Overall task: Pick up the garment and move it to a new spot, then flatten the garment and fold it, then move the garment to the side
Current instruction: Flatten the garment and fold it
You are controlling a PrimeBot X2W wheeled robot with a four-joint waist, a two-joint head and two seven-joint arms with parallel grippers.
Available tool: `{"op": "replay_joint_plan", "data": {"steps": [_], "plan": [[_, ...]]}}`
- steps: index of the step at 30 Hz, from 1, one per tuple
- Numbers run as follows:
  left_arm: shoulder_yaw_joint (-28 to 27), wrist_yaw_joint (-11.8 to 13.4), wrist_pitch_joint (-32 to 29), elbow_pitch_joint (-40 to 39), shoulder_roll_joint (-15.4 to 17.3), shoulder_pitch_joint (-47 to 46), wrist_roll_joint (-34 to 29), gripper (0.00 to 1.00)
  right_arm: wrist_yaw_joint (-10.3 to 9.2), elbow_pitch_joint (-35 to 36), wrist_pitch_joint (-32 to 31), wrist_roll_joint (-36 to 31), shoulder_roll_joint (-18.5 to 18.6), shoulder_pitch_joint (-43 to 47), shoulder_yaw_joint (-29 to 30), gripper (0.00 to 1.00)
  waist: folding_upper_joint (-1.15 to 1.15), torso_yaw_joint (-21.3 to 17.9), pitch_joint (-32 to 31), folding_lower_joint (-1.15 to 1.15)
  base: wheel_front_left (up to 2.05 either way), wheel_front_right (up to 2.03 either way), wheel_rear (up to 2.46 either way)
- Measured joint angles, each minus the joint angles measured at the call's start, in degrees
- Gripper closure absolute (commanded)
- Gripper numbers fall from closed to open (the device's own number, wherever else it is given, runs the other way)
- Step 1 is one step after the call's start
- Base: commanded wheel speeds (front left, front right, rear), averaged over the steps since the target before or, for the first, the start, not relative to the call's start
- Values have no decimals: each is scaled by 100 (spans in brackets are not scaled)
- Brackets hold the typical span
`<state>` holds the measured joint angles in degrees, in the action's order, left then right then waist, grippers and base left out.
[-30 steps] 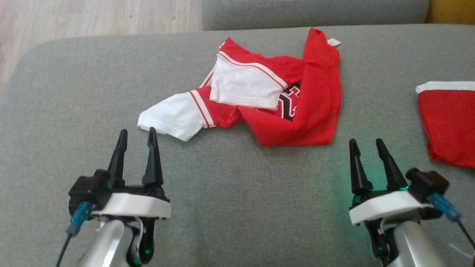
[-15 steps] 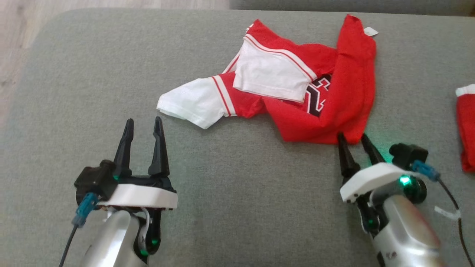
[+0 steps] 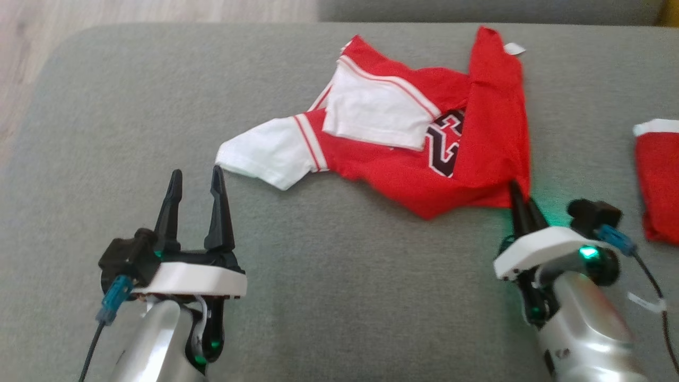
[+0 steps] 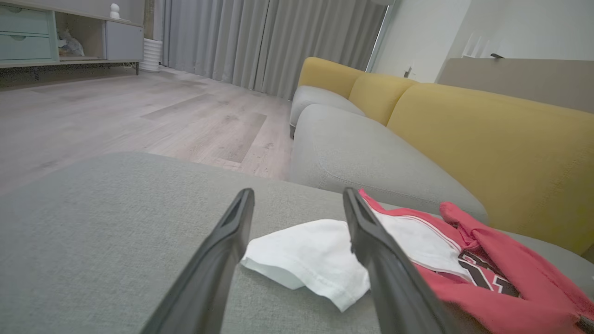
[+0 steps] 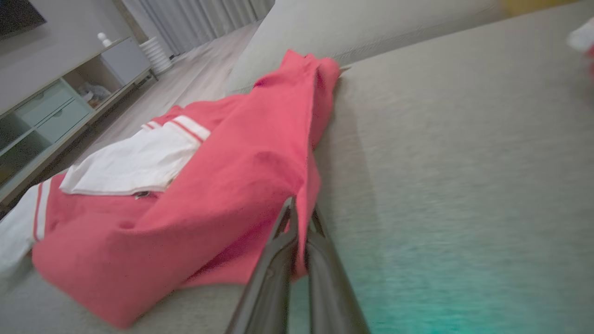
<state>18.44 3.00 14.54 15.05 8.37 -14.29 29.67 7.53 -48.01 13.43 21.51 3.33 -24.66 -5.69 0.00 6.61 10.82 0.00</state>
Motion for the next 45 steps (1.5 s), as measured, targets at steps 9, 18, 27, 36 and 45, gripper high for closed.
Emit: {"op": "replay_joint_plan", "data": {"steps": [9,18,27,36,45], "plan": [[-21,4,0,-14,0,130,0,0,0,1191,-194,-1182,-16,662,1403,100,0,-511,-262,0,0,0,0],[3,10,0,-19,-9,137,0,0,0,2374,-647,-1547,-52,1053,1944,0,0,-683,-361,0,0,0,0],[-5,1,0,-2,-13,155,7,0,0,3404,-177,-1192,-62,1391,1056,0,0,-673,-460,0,0,0,0],[122,-203,-159,78,42,107,-55,0,0,3641,-22,-831,-66,1978,593,0,0,-686,-372,0,0,0,0],[743,-956,-2379,1225,504,-2019,126,0,0,3774,26,-815,-66,1665,375,0,0,-876,88,1,0,0,0]]}}
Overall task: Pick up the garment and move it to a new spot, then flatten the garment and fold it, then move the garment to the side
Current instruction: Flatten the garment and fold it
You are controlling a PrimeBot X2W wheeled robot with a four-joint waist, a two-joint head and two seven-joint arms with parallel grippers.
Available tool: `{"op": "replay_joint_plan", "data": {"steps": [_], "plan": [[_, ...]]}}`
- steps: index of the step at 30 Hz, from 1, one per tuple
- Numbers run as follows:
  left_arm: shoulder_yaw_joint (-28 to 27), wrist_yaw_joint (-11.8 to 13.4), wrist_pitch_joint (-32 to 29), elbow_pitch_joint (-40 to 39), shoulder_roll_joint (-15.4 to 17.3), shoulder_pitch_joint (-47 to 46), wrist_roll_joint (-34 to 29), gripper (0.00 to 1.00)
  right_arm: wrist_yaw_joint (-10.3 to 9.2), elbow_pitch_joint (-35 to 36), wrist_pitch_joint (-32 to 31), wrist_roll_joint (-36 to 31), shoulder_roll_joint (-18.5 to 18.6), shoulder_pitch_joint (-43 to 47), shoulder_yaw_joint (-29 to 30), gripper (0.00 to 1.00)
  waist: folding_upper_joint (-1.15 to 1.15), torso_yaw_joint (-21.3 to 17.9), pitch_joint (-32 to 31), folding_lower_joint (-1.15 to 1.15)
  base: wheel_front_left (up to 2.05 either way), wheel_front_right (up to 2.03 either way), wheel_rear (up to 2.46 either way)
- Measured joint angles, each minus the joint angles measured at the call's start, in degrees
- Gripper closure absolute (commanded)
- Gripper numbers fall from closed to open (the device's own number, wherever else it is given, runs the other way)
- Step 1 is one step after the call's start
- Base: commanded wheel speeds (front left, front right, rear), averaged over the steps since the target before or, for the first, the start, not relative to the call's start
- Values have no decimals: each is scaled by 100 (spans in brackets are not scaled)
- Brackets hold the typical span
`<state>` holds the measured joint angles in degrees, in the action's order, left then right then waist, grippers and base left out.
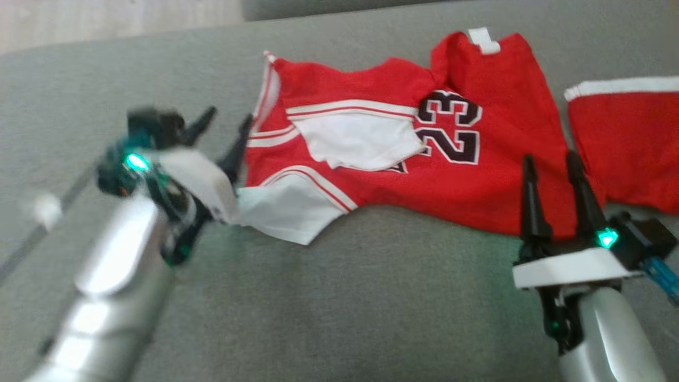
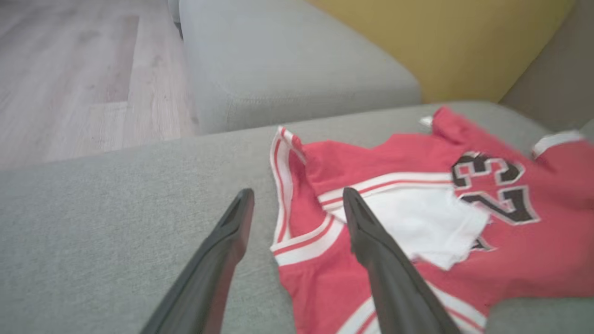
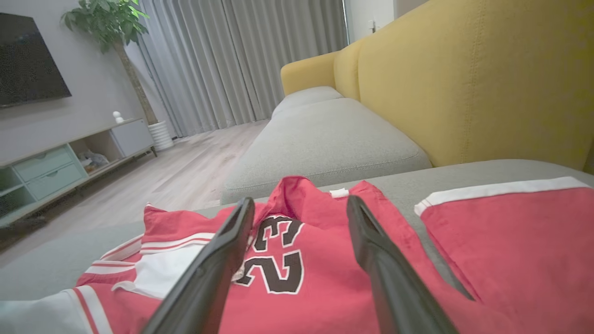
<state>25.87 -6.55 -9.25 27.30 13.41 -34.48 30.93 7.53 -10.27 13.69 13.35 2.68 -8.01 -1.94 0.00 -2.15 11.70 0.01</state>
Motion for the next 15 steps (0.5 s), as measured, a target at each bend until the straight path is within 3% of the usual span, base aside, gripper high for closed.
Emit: {"op": "replay_joint_plan", "data": {"steps": [7,15], "plan": [[576,-59,-1541,956,542,-1040,419,0,0,-89,1,282,1,-364,-319,0,0,-445,292,0,0,0,0],[1559,-103,-2232,990,1178,-1439,1098,0,0,-145,52,447,2,-476,-389,0,0,-808,635,-1,0,0,0]]}}
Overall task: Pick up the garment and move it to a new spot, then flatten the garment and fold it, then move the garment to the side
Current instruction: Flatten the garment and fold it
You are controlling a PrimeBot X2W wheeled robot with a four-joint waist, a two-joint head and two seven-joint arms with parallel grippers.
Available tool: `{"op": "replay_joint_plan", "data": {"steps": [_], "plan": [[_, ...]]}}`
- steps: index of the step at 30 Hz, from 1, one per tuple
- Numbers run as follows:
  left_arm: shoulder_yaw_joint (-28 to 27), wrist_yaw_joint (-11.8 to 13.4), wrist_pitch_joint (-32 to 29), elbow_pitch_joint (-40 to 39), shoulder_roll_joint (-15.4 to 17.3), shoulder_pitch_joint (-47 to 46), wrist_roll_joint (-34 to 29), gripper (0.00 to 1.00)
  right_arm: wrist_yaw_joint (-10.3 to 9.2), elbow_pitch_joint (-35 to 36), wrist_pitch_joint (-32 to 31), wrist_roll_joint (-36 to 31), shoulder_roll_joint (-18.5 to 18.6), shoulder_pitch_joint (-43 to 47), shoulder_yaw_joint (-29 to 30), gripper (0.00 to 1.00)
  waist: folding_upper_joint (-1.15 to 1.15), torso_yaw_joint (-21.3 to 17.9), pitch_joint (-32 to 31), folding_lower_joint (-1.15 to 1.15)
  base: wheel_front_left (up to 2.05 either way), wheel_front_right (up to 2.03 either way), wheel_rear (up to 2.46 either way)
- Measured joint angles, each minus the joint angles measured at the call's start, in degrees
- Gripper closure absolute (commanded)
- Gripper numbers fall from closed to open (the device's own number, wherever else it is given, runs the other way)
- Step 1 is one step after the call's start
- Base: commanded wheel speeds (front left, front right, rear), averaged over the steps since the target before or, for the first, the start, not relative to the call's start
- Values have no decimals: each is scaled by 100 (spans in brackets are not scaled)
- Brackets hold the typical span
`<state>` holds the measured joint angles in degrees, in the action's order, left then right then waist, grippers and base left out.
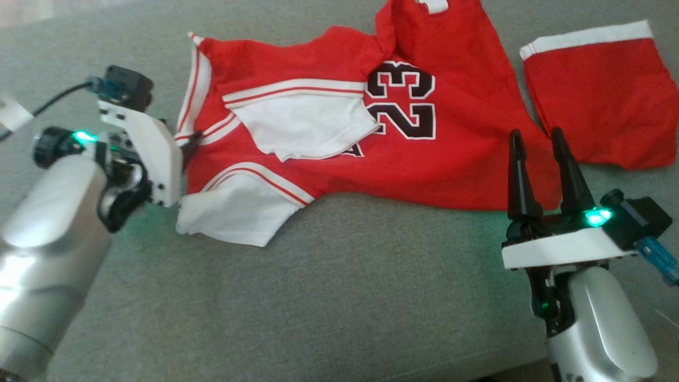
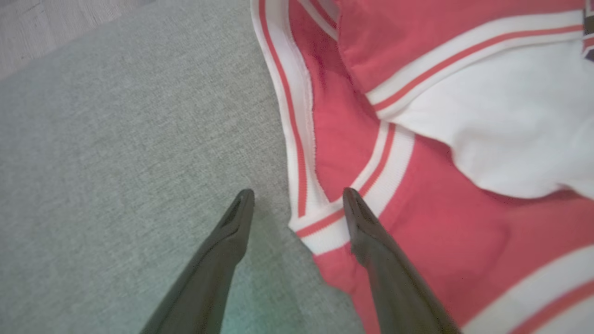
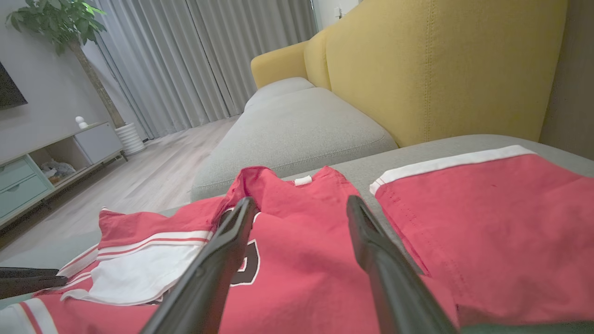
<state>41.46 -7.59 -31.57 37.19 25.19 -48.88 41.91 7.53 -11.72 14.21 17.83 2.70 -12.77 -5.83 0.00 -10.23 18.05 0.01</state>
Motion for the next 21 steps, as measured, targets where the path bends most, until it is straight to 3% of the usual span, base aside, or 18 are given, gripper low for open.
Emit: {"op": "replay_joint_plan", "data": {"steps": [2,7,8,9,15,21], "plan": [[186,0,-3,127,154,-159,60,0,0,0,1,4,0,-75,-16,0,0,-87,110,0,0,0,0],[424,1,-56,124,176,-364,622,0,0,23,18,35,0,-113,-25,0,0,-201,239,0,0,0,0],[508,1,-62,64,202,-396,716,54,0,37,18,35,0,-119,-26,0,0,-221,259,-1,0,0,0],[577,1,-54,12,234,-430,784,100,0,51,18,36,0,-129,-25,0,0,-240,277,-1,0,0,0],[654,0,567,235,274,-695,842,100,0,89,18,91,0,-220,-32,0,0,-322,343,0,0,0,0],[487,1,1850,795,203,-1428,417,100,0,108,19,135,0,-220,-99,0,0,-412,407,0,0,0,0]]}}
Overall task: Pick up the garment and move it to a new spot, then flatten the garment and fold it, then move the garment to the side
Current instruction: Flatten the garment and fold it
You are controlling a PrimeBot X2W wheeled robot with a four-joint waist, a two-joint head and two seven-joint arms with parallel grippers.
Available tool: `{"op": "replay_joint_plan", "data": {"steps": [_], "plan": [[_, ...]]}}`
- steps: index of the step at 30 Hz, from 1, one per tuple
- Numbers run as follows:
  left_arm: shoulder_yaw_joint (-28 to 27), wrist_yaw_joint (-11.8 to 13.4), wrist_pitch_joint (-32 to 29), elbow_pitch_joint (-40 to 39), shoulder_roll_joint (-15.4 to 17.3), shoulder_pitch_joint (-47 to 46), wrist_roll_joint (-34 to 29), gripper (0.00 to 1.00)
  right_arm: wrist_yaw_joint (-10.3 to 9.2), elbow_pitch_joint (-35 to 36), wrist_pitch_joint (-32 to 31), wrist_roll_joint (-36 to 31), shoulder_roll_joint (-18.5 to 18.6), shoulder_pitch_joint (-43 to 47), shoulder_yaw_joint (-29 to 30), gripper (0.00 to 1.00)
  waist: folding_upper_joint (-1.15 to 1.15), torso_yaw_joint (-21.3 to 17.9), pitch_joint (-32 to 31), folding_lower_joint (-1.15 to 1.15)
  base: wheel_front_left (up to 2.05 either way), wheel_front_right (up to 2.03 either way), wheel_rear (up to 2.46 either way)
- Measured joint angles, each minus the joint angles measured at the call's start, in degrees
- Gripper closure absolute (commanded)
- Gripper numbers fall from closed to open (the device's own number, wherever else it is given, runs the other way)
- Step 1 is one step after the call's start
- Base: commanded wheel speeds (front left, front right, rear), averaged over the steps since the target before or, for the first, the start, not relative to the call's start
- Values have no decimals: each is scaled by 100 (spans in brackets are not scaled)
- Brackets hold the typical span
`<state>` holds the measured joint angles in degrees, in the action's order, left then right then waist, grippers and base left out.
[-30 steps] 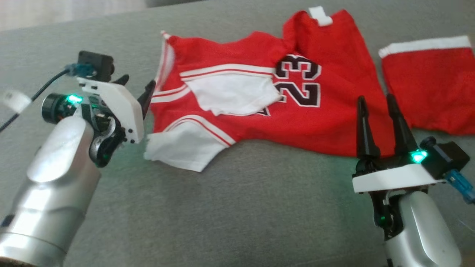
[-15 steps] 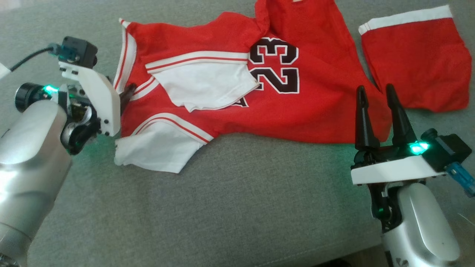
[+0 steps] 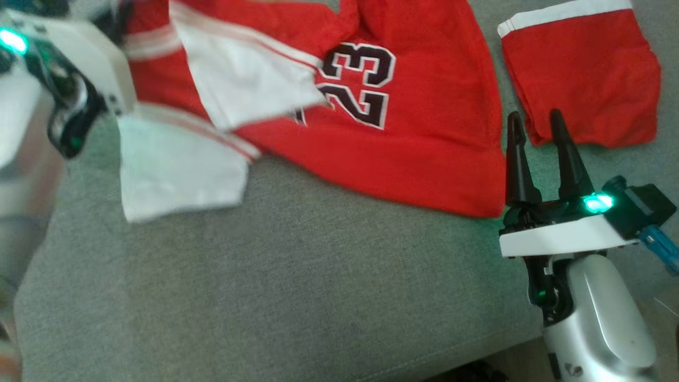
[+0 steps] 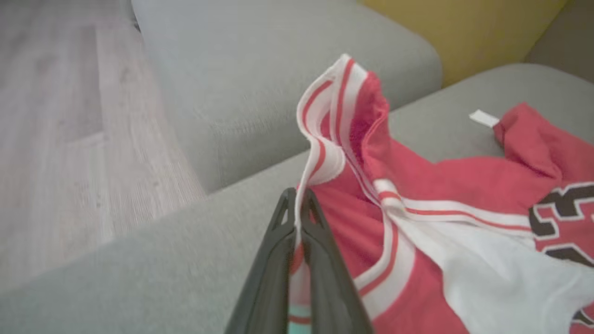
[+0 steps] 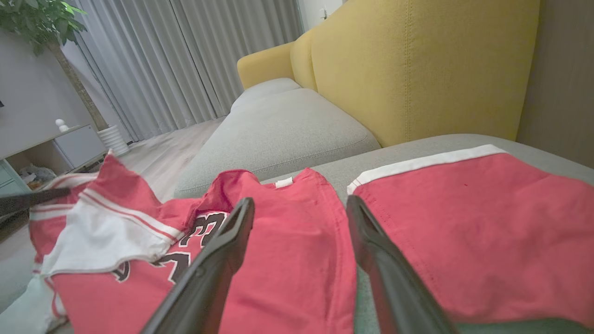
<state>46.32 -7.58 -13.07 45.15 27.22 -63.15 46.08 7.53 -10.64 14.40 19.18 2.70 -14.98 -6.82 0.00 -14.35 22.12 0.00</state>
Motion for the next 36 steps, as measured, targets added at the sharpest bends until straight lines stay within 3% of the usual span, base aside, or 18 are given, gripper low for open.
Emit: {"op": "replay_joint_plan", "data": {"steps": [4,5,6,13,21,30,36], "plan": [[-11,0,587,372,-142,-338,-188,100,0,9,0,0,0,0,-32,0,0,-31,47,0,0,0,0],[-11,0,644,488,-187,-364,-188,77,0,10,0,0,0,0,-30,0,0,-29,55,0,0,0,0],[-7,0,689,617,-236,-369,-188,0,0,13,0,0,0,-1,-31,0,0,-22,62,0,0,0,0],[75,0,1166,1152,-454,-369,-229,0,0,19,1,-21,0,-2,33,0,0,132,15,0,0,0,0],[69,41,2282,1155,-637,-206,-227,0,0,97,24,-249,0,5,332,0,0,483,-333,-1,0,0,0],[-199,542,2737,229,-921,1172,-131,0,0,78,25,-483,0,304,795,0,0,1131,-892,-1,0,0,0],[-740,1189,2752,-1127,-953,2578,-428,0,0,-7,24,-527,-2,671,869,0,0,1529,-1246,-2,0,0,0]]}}
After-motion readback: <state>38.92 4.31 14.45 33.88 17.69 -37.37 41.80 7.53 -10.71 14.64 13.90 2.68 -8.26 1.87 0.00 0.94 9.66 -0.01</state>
